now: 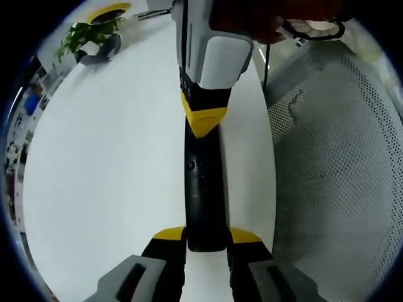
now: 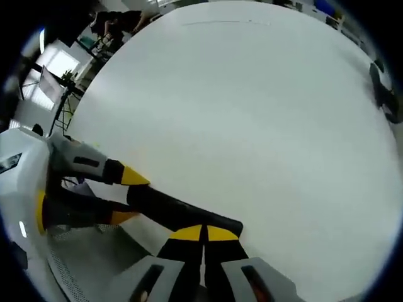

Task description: Press the specified remote control buttons in sequence, fully releasing each button before pressing the next.

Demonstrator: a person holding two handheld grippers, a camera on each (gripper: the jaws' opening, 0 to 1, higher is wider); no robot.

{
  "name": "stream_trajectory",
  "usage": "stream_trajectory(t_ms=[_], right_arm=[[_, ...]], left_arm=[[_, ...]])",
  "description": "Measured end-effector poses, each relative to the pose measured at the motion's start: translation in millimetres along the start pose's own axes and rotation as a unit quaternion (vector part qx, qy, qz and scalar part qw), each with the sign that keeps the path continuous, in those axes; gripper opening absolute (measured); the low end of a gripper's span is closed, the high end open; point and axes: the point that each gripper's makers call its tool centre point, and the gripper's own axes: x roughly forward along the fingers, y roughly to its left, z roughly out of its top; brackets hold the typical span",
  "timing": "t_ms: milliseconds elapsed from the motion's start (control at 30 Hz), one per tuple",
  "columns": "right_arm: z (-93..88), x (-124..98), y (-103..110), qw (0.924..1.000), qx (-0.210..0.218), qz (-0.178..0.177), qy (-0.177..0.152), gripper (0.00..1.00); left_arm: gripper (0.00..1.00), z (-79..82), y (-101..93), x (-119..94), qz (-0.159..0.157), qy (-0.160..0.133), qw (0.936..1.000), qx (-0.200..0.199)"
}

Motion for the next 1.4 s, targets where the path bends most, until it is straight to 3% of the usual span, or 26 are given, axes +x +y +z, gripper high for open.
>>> stream_trajectory(t_ms=[133,333,667,1200,1400], right_arm=[[2.4,0,-1,0.9999,0.007,0.007,-0.006,0.0],[13.7,-6,-2,0.9987,0.02,0.015,-0.044,0.0],[11.4,6,6,0.9992,0.005,0.026,-0.03,0.0],[8.9,7,7,0.9989,-0.04,-0.006,-0.024,0.0],[10.5,7,3,0.9993,-0.015,0.011,-0.031,0.0]], left_arm=[[0.23,0.1,-0.3,0,0.002,-0.004,1.0,-0.001],[0.24,0.6,-0.3,0,0.0,0.0,1.0,0.004],[0.24,0.8,0.2,0,-0.002,0.002,1.0,0.005],[0.24,1.3,0.4,1,0.004,0.01,0.9999,0.001],[0.24,1.3,1.0,1,0.001,0.015,0.9999,0.0]])
